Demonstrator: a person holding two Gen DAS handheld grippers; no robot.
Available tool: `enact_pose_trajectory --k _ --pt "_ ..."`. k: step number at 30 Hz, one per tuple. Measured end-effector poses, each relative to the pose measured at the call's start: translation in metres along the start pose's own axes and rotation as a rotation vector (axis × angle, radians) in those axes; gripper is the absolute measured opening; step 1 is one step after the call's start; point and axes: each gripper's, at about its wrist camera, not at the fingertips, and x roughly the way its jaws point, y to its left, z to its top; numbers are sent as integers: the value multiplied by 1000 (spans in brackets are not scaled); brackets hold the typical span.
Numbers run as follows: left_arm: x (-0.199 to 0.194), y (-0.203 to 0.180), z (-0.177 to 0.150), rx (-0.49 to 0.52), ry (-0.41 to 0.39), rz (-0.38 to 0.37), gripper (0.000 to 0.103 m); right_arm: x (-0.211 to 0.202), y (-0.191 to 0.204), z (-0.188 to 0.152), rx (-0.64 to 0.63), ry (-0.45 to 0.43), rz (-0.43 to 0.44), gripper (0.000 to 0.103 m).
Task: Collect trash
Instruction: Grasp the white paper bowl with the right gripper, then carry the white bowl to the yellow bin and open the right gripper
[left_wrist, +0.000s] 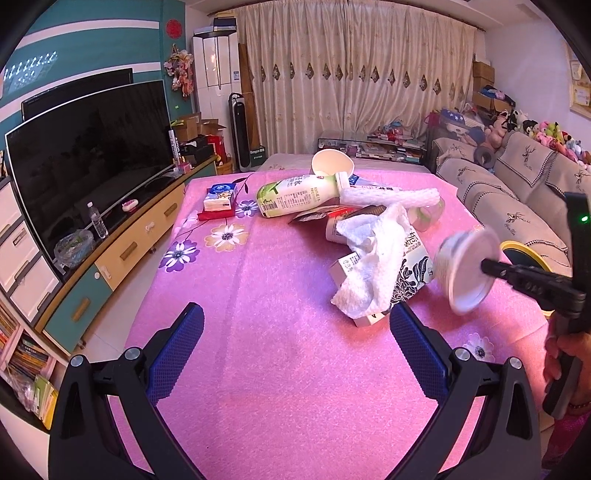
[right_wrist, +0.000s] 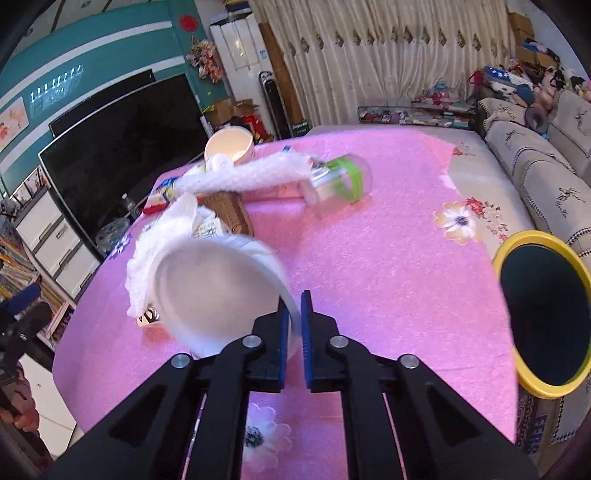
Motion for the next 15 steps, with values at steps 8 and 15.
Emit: enact_pose_trajectory --k 8,15 --pt "6 -10 -2 17 11 -14 99 -64 -75 12 122 -155 -214 5" --pt "11 -21 -1 39 23 -28 99 -62 -180 5 277 -112 -471 5"
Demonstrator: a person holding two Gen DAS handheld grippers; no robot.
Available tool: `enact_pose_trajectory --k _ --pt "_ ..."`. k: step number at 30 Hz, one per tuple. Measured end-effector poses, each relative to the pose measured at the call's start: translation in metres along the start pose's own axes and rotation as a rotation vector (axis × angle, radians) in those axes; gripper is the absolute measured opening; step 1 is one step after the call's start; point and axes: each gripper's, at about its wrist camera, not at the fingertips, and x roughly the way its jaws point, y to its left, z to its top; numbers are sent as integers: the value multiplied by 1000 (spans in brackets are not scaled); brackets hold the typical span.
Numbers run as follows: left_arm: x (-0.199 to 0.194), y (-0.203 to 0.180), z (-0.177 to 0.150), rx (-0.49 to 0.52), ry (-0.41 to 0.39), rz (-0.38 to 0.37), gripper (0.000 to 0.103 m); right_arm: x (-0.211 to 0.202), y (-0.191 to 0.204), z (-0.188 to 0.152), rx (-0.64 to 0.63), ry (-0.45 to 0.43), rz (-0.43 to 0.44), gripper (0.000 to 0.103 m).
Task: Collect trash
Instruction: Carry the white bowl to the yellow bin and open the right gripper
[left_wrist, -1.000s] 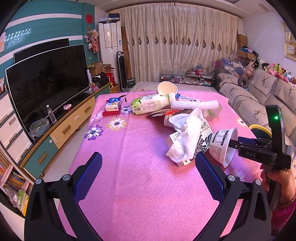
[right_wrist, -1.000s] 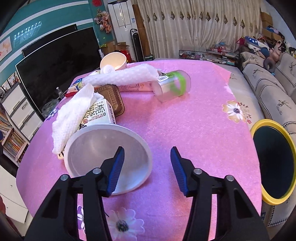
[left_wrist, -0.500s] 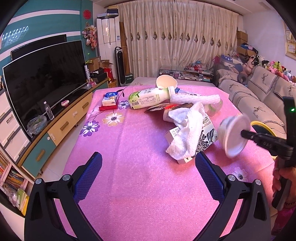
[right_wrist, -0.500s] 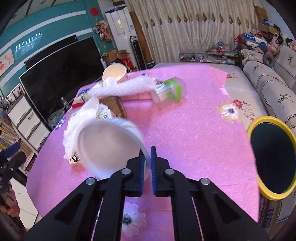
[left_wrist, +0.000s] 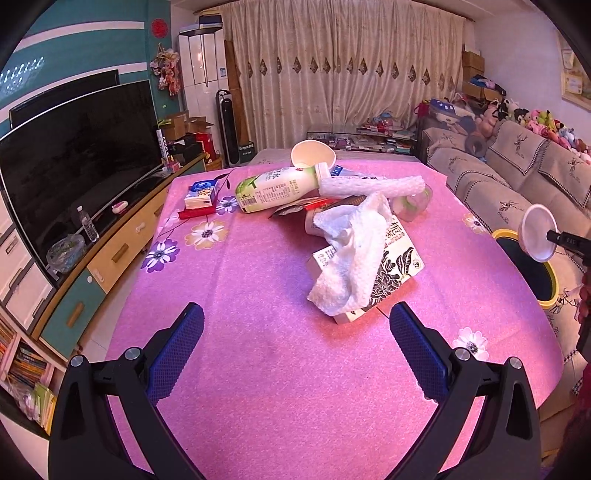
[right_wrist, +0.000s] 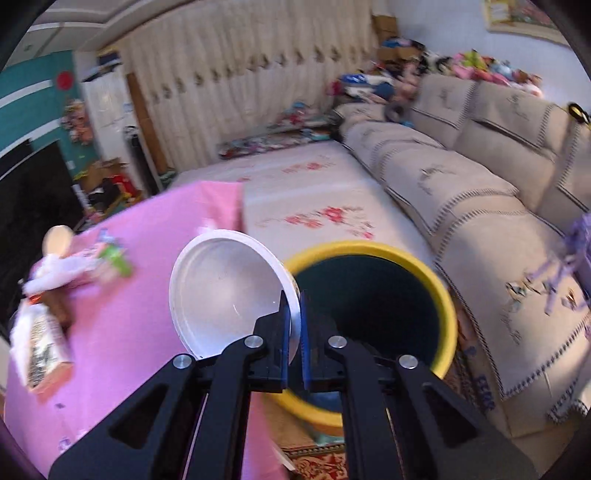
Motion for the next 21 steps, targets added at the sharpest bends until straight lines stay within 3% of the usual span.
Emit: enact_pose_trajectory --k 5,11,21 --pt "4 -8 2 16 7 -6 99 55 -37 -3 40 111 -96 5" --pt "11 -15 5 31 20 -8 99 95 -44 -16 34 193 -171 6" --pt "22 -20 9 37 29 -20 99 99 -43 -14 34 187 -189 20"
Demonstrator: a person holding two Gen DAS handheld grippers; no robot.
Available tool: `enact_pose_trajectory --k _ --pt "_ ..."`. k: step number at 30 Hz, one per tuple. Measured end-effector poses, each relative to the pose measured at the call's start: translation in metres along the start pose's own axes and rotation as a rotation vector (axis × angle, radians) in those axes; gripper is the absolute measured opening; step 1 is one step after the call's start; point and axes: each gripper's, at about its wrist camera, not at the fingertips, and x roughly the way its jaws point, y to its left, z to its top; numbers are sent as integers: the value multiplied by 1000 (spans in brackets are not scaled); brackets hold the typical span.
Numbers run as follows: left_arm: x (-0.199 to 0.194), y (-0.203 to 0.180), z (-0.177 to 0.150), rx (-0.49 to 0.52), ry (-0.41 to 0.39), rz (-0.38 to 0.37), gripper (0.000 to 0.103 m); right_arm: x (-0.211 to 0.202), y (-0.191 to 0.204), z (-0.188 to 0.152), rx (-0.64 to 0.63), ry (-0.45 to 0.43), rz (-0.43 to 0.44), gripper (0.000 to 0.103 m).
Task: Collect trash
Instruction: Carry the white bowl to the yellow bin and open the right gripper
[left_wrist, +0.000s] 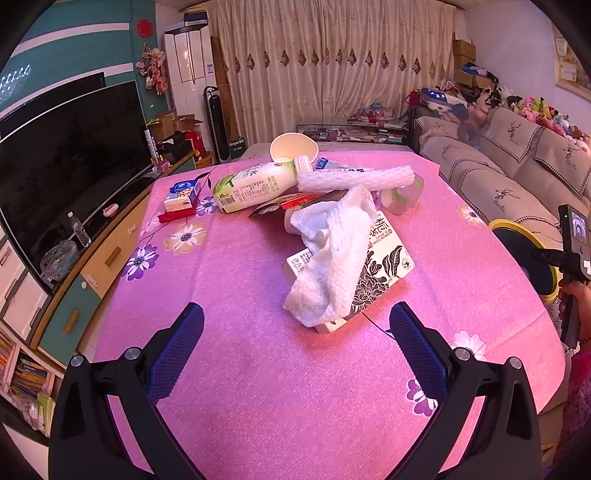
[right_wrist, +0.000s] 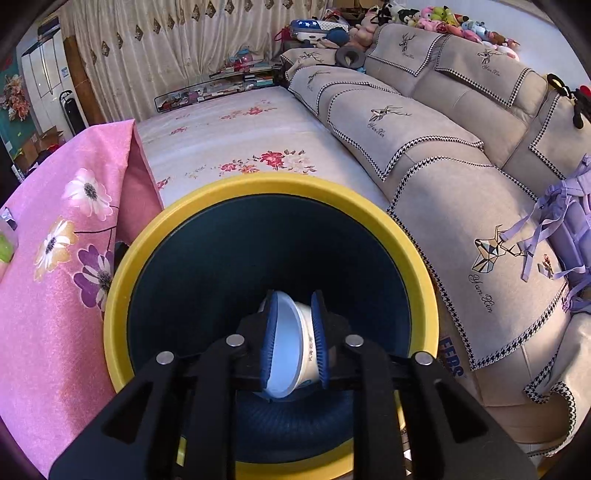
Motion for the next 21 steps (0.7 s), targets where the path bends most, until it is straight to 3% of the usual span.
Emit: enact_pose_trajectory --k 5,9,21 --pt "6 -3 3 1 6 -17 99 -20 4 0 -6 -41 18 23" --pt "11 -7 7 14 -2 -28 99 -41 12 -5 -24 -82 48 34" --pt "49 -26 29 113 -12 -5 99 -70 21 -8 -38 -119 87 38"
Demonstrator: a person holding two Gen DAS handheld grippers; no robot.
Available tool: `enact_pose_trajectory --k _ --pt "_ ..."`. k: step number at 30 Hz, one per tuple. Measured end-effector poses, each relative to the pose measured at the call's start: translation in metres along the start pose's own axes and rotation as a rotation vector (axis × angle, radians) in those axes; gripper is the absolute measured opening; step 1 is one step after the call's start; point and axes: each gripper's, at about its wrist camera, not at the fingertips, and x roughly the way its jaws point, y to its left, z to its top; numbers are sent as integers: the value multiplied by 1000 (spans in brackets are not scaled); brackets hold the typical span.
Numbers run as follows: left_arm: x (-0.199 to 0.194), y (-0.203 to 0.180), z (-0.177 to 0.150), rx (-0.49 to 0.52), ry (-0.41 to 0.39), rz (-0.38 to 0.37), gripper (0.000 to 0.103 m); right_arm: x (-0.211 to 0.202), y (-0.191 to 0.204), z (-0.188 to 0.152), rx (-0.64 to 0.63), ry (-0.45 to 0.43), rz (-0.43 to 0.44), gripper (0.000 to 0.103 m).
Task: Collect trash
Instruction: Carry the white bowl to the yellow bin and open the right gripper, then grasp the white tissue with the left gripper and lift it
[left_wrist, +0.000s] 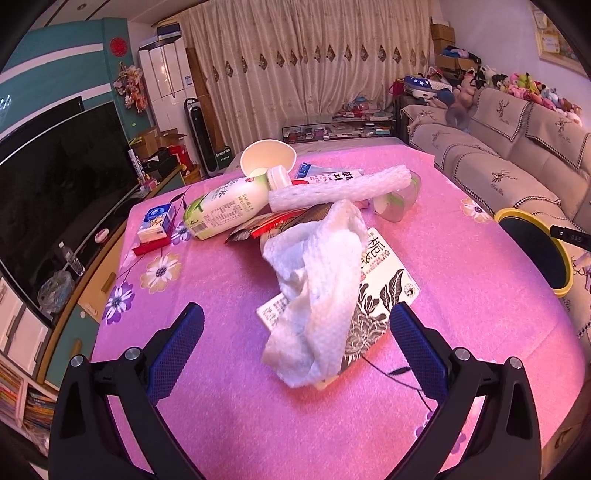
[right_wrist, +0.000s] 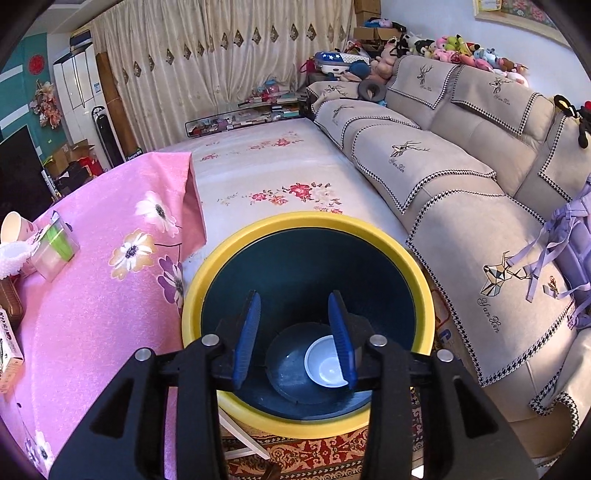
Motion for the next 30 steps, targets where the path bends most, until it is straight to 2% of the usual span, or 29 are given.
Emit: enact_pose_trajectory --k 7,10,12,18,23,27,30 --pt "28 -4 11 41 24 3 98 1 -1 -1 5 12 9 39" --pt "35 -4 14 50 30 -13 91 4 -1 0 9 15 8 39" --pt "39 -4 14 61 38 -5 79 5 -1 -1 13 17 10 39" --pt "41 -3 17 67 27 -51 53 5 1 -3 8 17 14 40" --pt "33 1 18 50 28 -100 36 6 2 -4 10 21 18 40" --pt "24 7 20 42 17 -90 20 4 1 -4 16 14 22 40" --pt "13 13 26 27 -9 -73 14 2 1 -4 17 7 24 40"
